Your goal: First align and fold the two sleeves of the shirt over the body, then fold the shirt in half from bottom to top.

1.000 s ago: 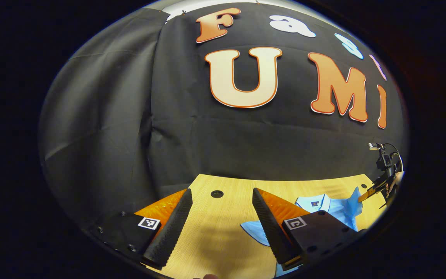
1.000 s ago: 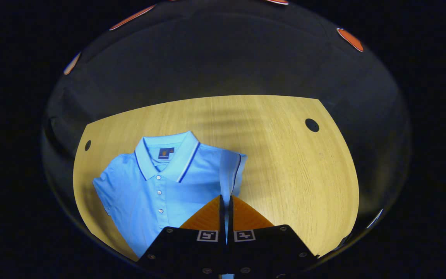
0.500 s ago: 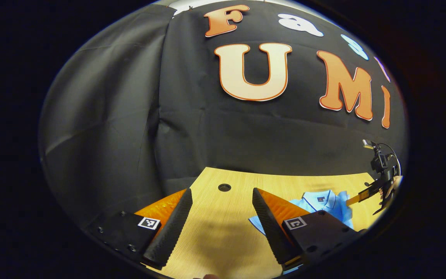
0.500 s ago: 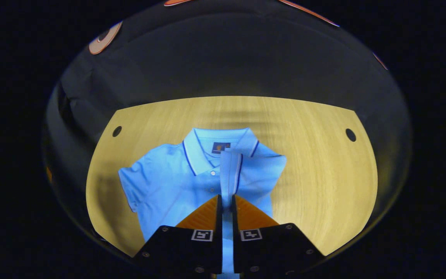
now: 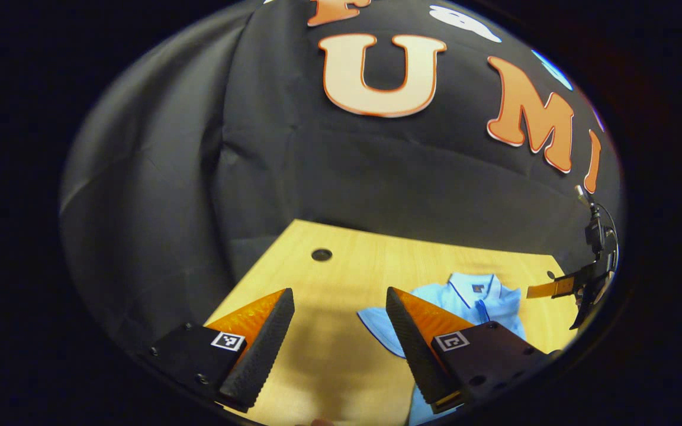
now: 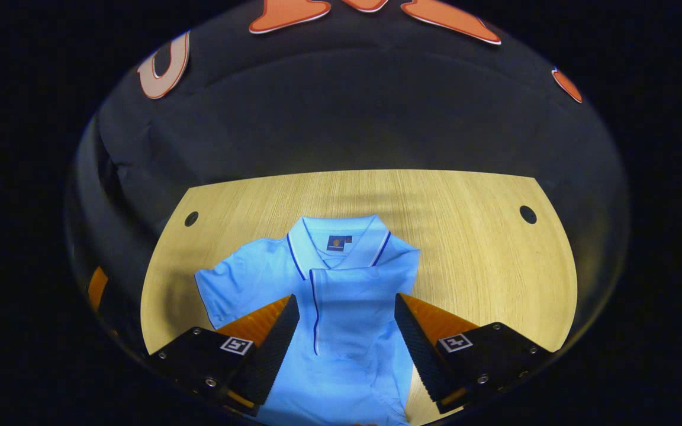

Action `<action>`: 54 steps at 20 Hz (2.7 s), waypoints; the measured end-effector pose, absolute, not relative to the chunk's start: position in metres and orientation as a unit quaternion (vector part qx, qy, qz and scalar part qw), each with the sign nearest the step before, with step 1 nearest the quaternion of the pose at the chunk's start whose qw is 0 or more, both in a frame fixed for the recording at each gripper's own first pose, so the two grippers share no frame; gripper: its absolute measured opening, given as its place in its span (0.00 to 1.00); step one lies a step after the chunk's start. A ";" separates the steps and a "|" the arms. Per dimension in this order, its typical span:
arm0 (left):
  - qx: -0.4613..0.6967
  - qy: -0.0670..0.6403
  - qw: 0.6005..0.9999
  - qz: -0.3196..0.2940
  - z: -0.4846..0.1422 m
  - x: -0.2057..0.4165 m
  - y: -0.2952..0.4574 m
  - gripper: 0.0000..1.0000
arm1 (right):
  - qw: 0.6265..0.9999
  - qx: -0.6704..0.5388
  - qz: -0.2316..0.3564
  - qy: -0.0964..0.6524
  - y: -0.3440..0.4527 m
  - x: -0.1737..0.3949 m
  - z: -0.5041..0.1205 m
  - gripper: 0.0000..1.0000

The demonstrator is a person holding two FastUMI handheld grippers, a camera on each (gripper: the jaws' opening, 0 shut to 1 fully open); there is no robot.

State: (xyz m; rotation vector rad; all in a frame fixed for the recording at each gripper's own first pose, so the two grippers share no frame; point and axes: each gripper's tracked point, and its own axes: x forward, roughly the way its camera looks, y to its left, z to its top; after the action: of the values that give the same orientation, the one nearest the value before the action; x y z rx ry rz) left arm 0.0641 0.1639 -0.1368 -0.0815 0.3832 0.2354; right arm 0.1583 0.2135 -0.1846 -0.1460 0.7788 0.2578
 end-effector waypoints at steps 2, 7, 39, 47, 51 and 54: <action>-0.053 0.233 0.965 0.104 -0.157 0.074 0.150 1.00 | 0.914 -0.049 0.131 0.381 0.207 0.151 -0.178 0.98; -0.139 0.339 0.927 0.080 -0.181 0.103 0.117 1.00 | 0.912 -0.019 0.129 0.389 0.172 0.144 -0.169 0.98; -0.149 0.531 0.817 0.168 -0.306 0.164 0.109 0.10 | 0.900 0.074 0.073 0.423 0.054 0.112 -0.192 0.99; -0.077 0.467 0.880 0.044 -0.213 0.203 0.019 0.10 | 0.911 0.070 0.072 0.399 0.041 0.108 -0.179 0.99; -0.060 0.469 0.881 -0.032 -0.208 0.218 -0.060 0.10 | 0.914 0.071 0.067 0.394 0.026 0.099 -0.176 0.99; -0.040 0.477 0.876 -0.062 -0.218 0.222 -0.109 0.11 | 0.914 0.075 0.058 0.394 0.010 0.091 -0.181 0.99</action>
State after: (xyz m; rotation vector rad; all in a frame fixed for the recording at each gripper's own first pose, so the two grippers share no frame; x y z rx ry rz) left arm 0.2217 -0.1090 -0.2178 -0.0837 0.9967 -0.1292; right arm 0.0915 0.0098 -0.1807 0.1549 0.8109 0.1201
